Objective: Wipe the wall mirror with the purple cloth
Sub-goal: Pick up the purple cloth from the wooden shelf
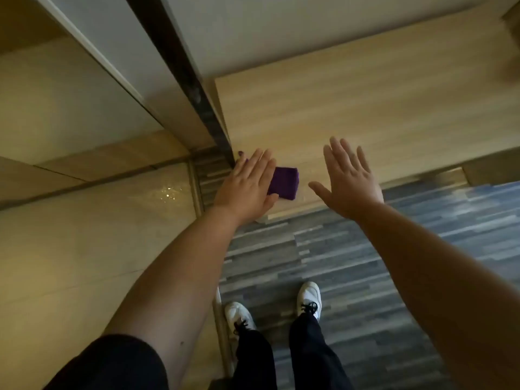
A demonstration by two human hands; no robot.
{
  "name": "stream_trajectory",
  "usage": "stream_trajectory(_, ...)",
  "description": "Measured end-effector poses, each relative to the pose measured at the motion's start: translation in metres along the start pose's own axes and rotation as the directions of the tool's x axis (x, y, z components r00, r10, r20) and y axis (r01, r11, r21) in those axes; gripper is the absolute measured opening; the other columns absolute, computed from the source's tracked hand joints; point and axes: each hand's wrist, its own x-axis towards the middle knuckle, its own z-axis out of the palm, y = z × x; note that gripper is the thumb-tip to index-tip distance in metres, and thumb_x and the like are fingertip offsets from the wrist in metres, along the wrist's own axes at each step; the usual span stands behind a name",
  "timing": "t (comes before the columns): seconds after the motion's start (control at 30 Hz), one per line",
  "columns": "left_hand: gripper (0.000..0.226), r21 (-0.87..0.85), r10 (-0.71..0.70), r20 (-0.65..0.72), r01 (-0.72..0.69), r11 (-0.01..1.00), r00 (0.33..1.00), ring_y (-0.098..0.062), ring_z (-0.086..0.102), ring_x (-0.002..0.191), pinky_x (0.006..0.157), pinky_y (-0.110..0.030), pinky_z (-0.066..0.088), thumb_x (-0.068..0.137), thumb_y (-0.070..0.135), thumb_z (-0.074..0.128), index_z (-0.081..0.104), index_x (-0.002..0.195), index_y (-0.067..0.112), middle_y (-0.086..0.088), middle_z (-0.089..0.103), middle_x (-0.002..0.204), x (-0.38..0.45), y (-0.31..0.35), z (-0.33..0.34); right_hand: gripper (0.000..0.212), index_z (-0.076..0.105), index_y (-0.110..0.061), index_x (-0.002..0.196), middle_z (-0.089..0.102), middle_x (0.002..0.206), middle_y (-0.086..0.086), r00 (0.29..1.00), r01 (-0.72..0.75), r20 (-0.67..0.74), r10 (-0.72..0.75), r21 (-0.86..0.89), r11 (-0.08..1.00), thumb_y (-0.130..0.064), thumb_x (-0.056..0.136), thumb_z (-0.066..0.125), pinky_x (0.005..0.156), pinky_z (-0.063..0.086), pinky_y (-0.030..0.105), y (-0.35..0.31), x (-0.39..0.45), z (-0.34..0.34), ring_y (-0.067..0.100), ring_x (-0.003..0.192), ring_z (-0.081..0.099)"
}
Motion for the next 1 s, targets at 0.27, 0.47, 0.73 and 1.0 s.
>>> stream_trajectory(0.27,0.086,-0.022,0.044,0.161,-0.041,0.999,0.986,-0.026,-0.01,0.152,0.124,-0.044,-0.004,0.098,0.064,0.025,-0.005,0.157,0.009,-0.012,-0.008,0.166,0.042,-0.009,0.056,0.088,-0.006,-0.01,0.158,-0.015,0.166,0.007,0.994,0.027,0.104,-0.022,-0.051,0.998,-0.069,0.095,0.015,0.123,-0.01,0.042,0.011,0.016,0.059,0.02,0.151,-0.018)
stream_trajectory(0.47,0.079,-0.014,0.128,-0.186,-0.133,0.991,0.974,-0.033,0.032,0.138,0.118,-0.05,0.022,0.097,0.062,0.032,0.03,0.15,0.004,-0.016,0.038,0.15,0.046,-0.017,0.087,0.086,-0.004,-0.01,0.158,-0.013,0.167,0.007,0.995,0.018,0.102,-0.014,-0.046,0.999,-0.067,0.097,0.017,0.123,-0.011,0.041,0.01,0.026,0.078,0.02,0.153,-0.015)
stream_trajectory(0.73,0.049,0.144,0.21,-0.333,-0.17,0.975,0.919,-0.03,0.058,0.083,0.075,-0.04,0.046,0.094,0.049,0.043,0.055,0.116,0.007,-0.012,0.061,0.1,0.043,-0.012,0.087,0.083,-0.004,-0.011,0.158,-0.014,0.167,0.007,0.997,-0.004,0.075,0.006,-0.036,0.999,-0.066,0.098,0.015,0.124,-0.009,0.041,0.005,0.028,0.068,0.02,0.152,-0.016)
stream_trajectory(1.0,0.036,0.126,0.124,-0.406,-0.079,0.989,0.905,-0.031,0.058,0.073,0.063,-0.039,0.047,0.091,0.038,0.065,0.054,0.105,0.006,-0.013,0.06,0.089,0.012,-0.031,0.011,0.083,-0.009,-0.011,0.157,-0.026,0.159,0.003,1.0,0.019,-0.013,-0.019,-0.053,0.998,-0.066,0.097,0.01,0.122,-0.012,0.042,-0.02,0.028,-0.005,0.019,0.15,-0.022)
